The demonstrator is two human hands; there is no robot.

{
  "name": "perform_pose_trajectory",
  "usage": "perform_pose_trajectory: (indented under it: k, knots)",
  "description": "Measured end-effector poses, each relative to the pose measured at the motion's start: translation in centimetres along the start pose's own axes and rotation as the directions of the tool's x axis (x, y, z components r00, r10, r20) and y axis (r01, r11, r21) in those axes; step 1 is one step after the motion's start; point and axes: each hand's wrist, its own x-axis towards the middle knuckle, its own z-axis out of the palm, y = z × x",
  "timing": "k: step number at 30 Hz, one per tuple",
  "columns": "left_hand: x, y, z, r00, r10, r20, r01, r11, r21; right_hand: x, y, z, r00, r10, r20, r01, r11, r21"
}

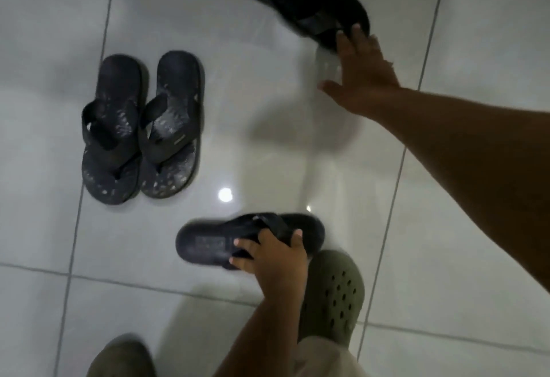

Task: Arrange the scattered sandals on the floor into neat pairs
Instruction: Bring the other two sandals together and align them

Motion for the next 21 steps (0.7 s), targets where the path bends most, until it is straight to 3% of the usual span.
perform_pose_trajectory:
  k: [5,9,13,15,18,20,21]
  knots:
    - [-0.7,3.8,2.3,0.994,0.072,-0.085,-0.074,0.997,-0.020,5.0,1.6,-0.5,0.989,-0.063,0.135,0.065,0.998,-0.012]
    - [-2.1,7.1,5.2,0.985,0.165,-0.042,-0.163,0.986,0.048,3.7,4.7,0.7,0.988,-0.105,0.112,0.115,0.990,-0.084]
    - [-0.5,9.3,4.6,0.948,0.312,-0.065,-0.296,0.939,0.176,-0.1,7.4,1.6,0.997,0.018,0.081,-0.006,0.988,-0.151]
    - [1.6,10.2,2.4,0.873,0.477,-0.104,-0.404,0.825,0.395,-3.1,7.9,2.0,0.988,0.091,0.123,-0.072,0.986,-0.151]
    - [4.8,11.8,-1.5,0.701,0.710,0.068,-0.538,0.464,0.704,-8.3,7.1,3.2,0.982,0.030,0.184,-0.001,0.987,-0.158]
    - [6.5,13.0,-3.9,0.626,0.750,0.214,-0.566,0.247,0.787,-10.4,6.7,3.7,0.994,-0.042,0.097,0.056,0.989,-0.136]
    - [7.1,13.5,-4.9,0.612,0.750,0.252,-0.572,0.199,0.796,-10.8,6.8,3.4,0.999,-0.045,0.026,0.047,0.995,-0.087]
